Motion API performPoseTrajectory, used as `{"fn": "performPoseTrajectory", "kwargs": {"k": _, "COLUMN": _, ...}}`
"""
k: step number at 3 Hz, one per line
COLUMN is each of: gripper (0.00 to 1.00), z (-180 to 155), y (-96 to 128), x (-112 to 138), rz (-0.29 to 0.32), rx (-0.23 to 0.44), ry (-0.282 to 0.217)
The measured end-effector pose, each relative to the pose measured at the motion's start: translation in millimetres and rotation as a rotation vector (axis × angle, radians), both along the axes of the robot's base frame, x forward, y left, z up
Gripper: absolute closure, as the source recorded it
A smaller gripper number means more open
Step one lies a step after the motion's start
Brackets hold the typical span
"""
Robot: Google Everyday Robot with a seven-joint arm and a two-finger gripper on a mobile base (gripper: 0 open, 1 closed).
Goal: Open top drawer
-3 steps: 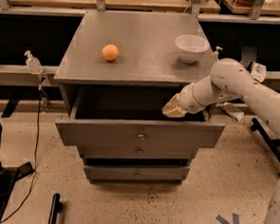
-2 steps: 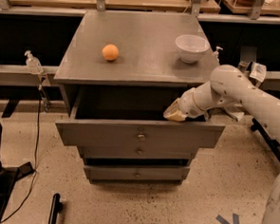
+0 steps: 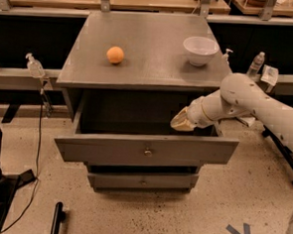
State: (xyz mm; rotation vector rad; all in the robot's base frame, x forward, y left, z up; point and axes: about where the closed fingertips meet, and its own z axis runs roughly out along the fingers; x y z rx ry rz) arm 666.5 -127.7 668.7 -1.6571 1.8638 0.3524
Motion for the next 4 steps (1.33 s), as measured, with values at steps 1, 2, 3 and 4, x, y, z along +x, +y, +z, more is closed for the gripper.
{"fn": "performPoseTrajectory", "kwargs": {"k": 1, "gripper": 1.0, "z": 5, "y": 5, "x": -29, "rz": 0.038, "rx": -0.005, "ry": -0.007}}
{"fn": "performPoseTrajectory", "kwargs": {"k": 2, "gripper": 1.0, "z": 8, "y": 17, "x": -60, "rz": 0.099, "rx": -0.008, "ry": -0.027}}
{"fn": "performPoseTrajectory", "kwargs": {"k": 3, "gripper": 1.0, "z": 9, "y": 17, "x": -60, "rz": 0.099, "rx": -0.008, "ry": -0.027}}
{"fn": "performPoseTrajectory", "kwargs": {"k": 4, "gripper": 1.0, "z": 10, "y": 24, "x": -80, "rz": 0.135, "rx": 0.011, "ry": -0.048}}
